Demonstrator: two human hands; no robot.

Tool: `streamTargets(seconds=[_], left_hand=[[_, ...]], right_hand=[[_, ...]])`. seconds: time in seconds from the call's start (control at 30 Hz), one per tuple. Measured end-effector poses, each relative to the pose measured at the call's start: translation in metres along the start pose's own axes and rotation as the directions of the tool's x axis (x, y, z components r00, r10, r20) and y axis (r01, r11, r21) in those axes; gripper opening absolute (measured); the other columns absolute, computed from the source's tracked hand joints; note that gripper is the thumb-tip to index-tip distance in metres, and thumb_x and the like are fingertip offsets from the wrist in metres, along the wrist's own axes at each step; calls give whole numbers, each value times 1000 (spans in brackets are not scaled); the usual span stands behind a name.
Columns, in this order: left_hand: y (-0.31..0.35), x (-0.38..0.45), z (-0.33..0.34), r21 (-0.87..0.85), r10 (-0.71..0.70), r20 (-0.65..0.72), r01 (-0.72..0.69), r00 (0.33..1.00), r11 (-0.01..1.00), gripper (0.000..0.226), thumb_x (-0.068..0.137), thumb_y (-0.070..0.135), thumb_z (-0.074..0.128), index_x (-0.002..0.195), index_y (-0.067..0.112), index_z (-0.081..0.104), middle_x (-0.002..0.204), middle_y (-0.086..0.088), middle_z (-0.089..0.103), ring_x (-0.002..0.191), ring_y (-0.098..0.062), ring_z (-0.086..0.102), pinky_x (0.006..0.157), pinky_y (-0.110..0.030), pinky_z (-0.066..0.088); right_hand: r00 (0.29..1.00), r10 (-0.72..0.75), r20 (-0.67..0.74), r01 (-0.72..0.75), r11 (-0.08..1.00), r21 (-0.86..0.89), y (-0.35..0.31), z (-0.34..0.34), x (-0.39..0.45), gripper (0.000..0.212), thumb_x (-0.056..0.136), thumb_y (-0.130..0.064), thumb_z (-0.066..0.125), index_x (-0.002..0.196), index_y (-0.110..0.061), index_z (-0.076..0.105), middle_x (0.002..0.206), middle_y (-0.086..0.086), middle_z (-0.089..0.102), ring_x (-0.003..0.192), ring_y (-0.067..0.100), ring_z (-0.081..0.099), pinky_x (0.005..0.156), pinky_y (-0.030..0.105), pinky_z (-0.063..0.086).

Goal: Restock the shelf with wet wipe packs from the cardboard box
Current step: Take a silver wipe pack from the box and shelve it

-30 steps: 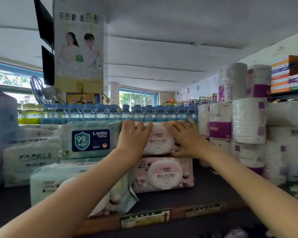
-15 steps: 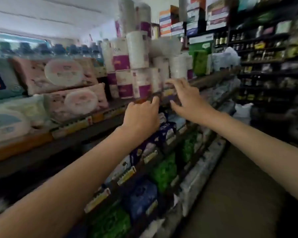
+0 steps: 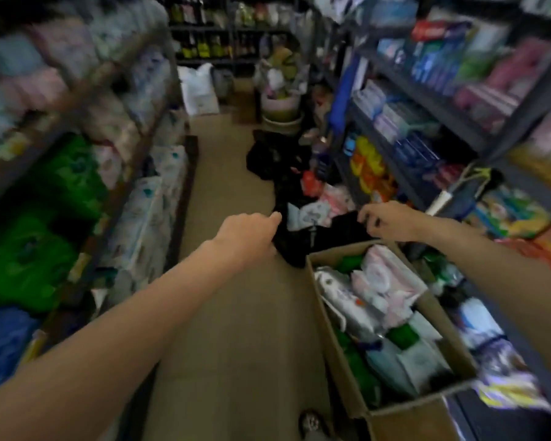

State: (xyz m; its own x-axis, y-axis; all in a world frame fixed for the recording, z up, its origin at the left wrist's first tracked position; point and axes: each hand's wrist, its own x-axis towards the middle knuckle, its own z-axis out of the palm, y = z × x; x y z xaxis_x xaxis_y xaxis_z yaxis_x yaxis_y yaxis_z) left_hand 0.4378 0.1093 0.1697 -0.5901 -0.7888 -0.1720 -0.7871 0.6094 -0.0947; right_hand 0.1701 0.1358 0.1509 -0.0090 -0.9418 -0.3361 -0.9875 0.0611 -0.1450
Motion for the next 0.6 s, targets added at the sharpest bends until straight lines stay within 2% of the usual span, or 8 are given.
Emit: streamTargets(seconds=[0.1,0.2,0.23,0.33,0.4,0.47,0.53,0.6], left_hand=[[37,47,23,-11,53,72,-52,996,999,50,92,25,46,138,16,29,127,-12,55,113,-35,56,86,-42,46],[74,98,50,-57,97,143,-90,985,994,46,93,21,44,137,15,31,118,-12,58,107,-33,58,79,-40,46],[87,114,59,-80,109,166,-96,980,992,43,93,21,44,134,15,33,117,-12,58,105,-33,58,76,-39,45],[127,154,92,-204,156,249,-106,956,973,40,92,25,45,129,13,39,120,-13,57,104,-34,58,73,-36,42],[157,173,116,-338,226,317,-113,921,934,40,91,23,49,128,9,45,125,-13,56,104,-32,58,76,-34,44],[185,186,135,-446,261,349,-85,900,891,37,90,19,51,125,6,49,120,-14,59,104,-30,58,83,-34,48],[210,196,153,-496,276,359,-68,892,866,34,91,21,49,123,9,50,114,-13,62,100,-29,60,84,-38,49],[229,204,172,-516,299,362,-77,883,853,36,92,21,47,127,12,46,113,-13,62,101,-28,60,80,-37,49]], right_hand=[[993,74,97,-79,995,54,67,36,-2,20,92,-12,45,109,-16,54,97,4,59,91,26,59,76,36,47],[968,104,227,-122,990,68,119,70,8,27,93,-12,45,120,-13,49,106,5,55,87,22,53,63,23,41],[952,111,285,-134,989,62,133,83,12,28,94,-14,45,122,-13,48,110,7,56,84,21,51,62,23,40],[885,125,448,-151,988,23,168,125,22,30,96,-21,45,125,-14,45,120,10,54,98,25,52,76,30,42],[853,132,506,-155,988,4,189,149,26,32,95,-20,46,126,-12,45,123,8,52,105,24,50,73,27,39],[847,123,517,-155,988,20,207,172,32,31,94,-19,48,124,-11,47,122,10,53,102,24,49,68,24,36],[854,97,511,-149,987,62,219,196,36,30,92,-10,47,122,-6,50,122,10,55,109,26,52,73,23,38],[851,55,522,-123,988,95,230,227,38,32,90,-1,44,121,-2,53,124,14,56,112,29,54,84,31,46]])
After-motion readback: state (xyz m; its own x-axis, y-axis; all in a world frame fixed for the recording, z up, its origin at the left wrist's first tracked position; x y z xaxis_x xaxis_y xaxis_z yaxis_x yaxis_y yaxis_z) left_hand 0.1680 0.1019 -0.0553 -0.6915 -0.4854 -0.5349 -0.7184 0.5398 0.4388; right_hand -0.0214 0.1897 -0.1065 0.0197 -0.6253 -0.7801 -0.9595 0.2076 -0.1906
